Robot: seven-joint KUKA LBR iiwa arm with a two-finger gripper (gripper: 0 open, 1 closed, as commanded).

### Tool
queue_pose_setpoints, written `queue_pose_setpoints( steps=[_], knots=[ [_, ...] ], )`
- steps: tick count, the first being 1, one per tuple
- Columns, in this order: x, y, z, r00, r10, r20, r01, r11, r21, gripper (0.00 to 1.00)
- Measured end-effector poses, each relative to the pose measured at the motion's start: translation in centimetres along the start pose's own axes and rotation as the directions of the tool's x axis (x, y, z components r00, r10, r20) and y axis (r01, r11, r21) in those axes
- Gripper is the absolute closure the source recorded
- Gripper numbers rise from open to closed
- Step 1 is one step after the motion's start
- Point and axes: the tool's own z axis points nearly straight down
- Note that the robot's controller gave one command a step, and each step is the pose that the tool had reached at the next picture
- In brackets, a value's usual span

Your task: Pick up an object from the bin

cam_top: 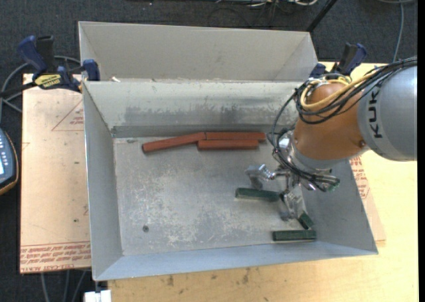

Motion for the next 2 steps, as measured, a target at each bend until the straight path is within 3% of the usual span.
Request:
queue_pose_setpoints(
  steps=[1,2],
  knots=[
    [0.0,-0.1,-0.3,1.000,0.000,-0.001,0.000,1.000,0.002,1.00],
    [-0.7,-3.0,-17.6,1.000,0.007,0.007,-0.007,1.000,0.010,1.00]
  ],
)
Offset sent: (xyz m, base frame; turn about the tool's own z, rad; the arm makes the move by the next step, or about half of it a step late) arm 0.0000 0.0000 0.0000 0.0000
